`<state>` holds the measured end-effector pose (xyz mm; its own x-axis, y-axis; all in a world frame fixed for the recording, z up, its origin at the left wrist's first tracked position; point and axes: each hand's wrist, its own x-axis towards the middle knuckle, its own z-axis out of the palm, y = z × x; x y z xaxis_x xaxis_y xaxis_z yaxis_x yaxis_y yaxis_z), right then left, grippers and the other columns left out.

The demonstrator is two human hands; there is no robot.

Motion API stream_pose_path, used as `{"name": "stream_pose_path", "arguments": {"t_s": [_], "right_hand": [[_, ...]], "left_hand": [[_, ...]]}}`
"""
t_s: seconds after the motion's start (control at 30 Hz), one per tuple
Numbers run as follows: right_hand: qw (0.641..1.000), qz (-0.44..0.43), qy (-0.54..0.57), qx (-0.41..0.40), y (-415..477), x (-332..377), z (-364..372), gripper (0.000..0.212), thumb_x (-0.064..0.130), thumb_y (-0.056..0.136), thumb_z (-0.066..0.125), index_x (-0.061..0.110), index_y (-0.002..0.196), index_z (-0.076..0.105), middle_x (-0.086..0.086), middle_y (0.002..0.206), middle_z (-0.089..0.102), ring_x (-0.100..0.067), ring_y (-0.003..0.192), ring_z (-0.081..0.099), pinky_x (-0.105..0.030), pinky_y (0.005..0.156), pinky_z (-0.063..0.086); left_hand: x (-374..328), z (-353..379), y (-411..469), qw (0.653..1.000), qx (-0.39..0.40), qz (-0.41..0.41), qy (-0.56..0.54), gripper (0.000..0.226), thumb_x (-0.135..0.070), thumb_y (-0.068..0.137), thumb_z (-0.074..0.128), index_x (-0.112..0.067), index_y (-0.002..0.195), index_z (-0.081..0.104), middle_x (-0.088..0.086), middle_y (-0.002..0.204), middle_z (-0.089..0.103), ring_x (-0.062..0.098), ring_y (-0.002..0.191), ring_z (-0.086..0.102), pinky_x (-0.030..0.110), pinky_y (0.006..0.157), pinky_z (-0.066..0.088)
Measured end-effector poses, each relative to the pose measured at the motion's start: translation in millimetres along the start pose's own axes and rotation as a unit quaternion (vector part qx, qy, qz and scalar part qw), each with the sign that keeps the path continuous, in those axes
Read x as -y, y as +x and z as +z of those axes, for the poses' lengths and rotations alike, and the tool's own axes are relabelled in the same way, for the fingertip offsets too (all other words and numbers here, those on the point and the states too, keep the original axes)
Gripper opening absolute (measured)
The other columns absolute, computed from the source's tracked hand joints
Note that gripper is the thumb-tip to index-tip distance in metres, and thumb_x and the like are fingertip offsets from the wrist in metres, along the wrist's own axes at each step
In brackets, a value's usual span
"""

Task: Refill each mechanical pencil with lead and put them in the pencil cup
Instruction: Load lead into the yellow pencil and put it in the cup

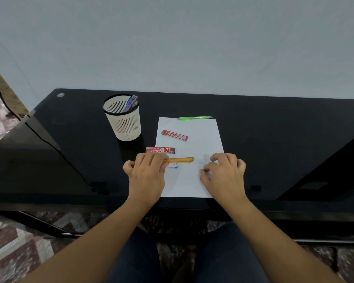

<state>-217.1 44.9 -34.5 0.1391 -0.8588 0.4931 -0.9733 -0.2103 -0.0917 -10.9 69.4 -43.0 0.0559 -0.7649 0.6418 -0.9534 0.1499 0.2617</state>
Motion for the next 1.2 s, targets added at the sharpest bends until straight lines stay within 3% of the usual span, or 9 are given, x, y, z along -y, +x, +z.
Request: {"name": "stream_pose_path", "arguments": {"t_s": [0.13,0.23,0.4,0.6,0.8,0.93,1.2], "right_hand": [[0.999,-0.001,-0.032,0.004,2.6,4.4,1.7,0.010,0.026,0.073,0.075,0.019,0.067,0.072,0.004,0.081,0.061,-0.019,0.082,0.052,-0.037,0.077,0.036],[0.999,-0.019,-0.016,-0.037,2.4,2.7,0.6,0.011,0.024,0.074,0.078,0.016,0.074,0.070,0.001,0.082,0.061,-0.021,0.080,0.055,-0.038,0.076,0.042],[0.994,-0.054,0.035,-0.091,5.7,-1.3,-2.2,0.008,0.023,0.080,0.074,0.018,0.083,0.069,0.002,0.089,0.062,-0.020,0.086,0.053,-0.031,0.082,0.028],[0.989,-0.091,0.062,-0.096,9.1,4.0,-6.1,0.008,0.025,0.080,0.073,0.020,0.085,0.069,0.004,0.090,0.064,-0.013,0.091,0.043,-0.029,0.082,0.028],[0.988,-0.100,0.062,-0.097,8.9,4.1,-6.6,0.008,0.025,0.081,0.072,0.020,0.086,0.069,0.005,0.090,0.064,-0.015,0.089,0.049,-0.030,0.082,0.029],[0.988,-0.108,0.061,-0.093,9.5,3.9,-8.2,0.007,0.024,0.081,0.071,0.019,0.085,0.069,0.004,0.089,0.064,-0.017,0.088,0.052,-0.031,0.083,0.029],[0.991,-0.104,0.049,-0.073,8.3,5.1,-7.3,0.010,0.024,0.080,0.074,0.019,0.086,0.068,0.003,0.090,0.064,-0.018,0.087,0.056,-0.032,0.084,0.029]], "left_hand": [[-0.7,-0.3,0.0,1.000,0.002,-0.001,-0.001,0.008,-0.023,0.091,0.062,-0.026,0.098,0.065,-0.010,0.098,0.065,0.015,0.093,0.056,0.032,0.082,0.019],[-1.9,-1.7,0.6,1.000,0.009,-0.004,-0.004,0.013,-0.021,0.087,0.068,-0.026,0.098,0.065,-0.009,0.098,0.065,0.016,0.093,0.057,0.032,0.081,0.019],[-3.2,-3.9,1.5,1.000,0.014,0.001,0.003,0.014,-0.020,0.085,0.070,-0.026,0.097,0.066,-0.009,0.098,0.066,0.016,0.094,0.057,0.030,0.082,0.015],[-2.7,-3.1,1.2,1.000,0.016,0.010,0.001,0.014,-0.021,0.085,0.071,-0.026,0.097,0.065,-0.009,0.098,0.066,0.015,0.094,0.055,0.029,0.082,0.017],[-1.0,-1.8,0.7,1.000,0.007,0.017,-0.004,0.013,-0.020,0.086,0.071,-0.026,0.097,0.065,-0.009,0.098,0.065,0.015,0.093,0.054,0.030,0.081,0.017],[-1.0,-2.0,0.5,1.000,0.003,0.024,-0.001,0.009,-0.025,0.091,0.060,-0.027,0.097,0.066,-0.010,0.098,0.065,0.014,0.093,0.054,0.030,0.081,0.017],[-3.1,-5.5,1.4,1.000,0.012,0.022,-0.002,0.012,-0.021,0.084,0.070,-0.026,0.095,0.068,-0.008,0.095,0.065,0.016,0.091,0.056,0.031,0.079,0.016]]}}
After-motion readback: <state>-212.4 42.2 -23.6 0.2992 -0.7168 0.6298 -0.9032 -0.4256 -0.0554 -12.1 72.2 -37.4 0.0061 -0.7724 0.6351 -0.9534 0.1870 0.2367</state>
